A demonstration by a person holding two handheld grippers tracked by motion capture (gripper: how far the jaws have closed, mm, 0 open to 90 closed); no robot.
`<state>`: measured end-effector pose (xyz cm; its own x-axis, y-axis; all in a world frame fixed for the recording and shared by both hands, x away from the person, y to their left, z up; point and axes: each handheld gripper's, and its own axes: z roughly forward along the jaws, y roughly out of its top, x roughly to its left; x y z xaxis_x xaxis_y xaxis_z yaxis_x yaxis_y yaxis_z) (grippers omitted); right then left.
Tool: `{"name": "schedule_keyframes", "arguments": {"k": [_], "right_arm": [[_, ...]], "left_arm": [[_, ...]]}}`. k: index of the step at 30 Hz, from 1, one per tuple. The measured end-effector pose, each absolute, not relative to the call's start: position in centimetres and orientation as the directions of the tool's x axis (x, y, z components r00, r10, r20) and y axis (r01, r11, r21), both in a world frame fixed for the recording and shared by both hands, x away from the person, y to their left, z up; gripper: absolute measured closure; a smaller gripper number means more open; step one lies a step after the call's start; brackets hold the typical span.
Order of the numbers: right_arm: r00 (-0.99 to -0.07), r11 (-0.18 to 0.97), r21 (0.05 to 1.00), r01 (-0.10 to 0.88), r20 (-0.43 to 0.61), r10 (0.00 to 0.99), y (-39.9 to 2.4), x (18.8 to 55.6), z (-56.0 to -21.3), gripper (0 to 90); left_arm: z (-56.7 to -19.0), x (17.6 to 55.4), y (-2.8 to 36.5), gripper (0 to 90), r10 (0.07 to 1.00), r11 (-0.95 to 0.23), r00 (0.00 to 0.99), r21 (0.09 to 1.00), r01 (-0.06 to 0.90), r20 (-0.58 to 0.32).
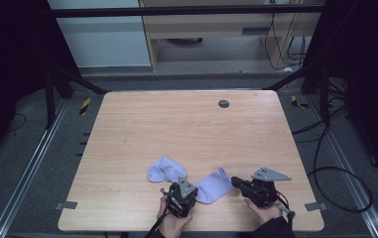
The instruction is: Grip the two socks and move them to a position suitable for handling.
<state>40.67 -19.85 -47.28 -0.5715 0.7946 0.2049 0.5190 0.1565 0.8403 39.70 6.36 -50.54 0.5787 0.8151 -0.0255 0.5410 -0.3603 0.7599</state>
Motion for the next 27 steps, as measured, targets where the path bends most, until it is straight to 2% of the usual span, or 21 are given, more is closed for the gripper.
{"name": "schedule_keyframes", "arguments": {"k": [10,12,19,23,27], "right_arm": [[-0.486,0.167,0.823,0.543,0.145,0.862,-21.1,43.0,-48.2,88.2],[-0.466,0.172,0.829,0.532,0.117,0.877,-21.6,43.1,-48.3,82.2],[-0.479,0.202,0.818,0.539,0.101,0.872,-22.3,43.1,-48.3,71.9],[-0.489,0.243,0.782,0.574,0.090,0.867,-22.0,43.3,-49.1,66.3],[-0.504,0.283,0.748,0.600,0.079,0.860,-21.6,43.5,-49.8,66.1]], "left_arm": [[-50.6,39.7,6.3,87.1,0.813,-0.366,0.582,0.762,0.535,-0.019],[-50.6,39.7,6.3,85.8,0.813,-0.363,0.582,0.764,0.533,-0.021],[-49.9,39.5,7.0,71.9,0.823,-0.334,0.567,0.784,0.523,-0.027],[-50.1,39.5,7.2,70.4,0.830,-0.337,0.557,0.774,0.537,-0.025],[-50.6,39.8,6.9,70.9,0.832,-0.332,0.554,0.765,0.552,-0.038]]}}
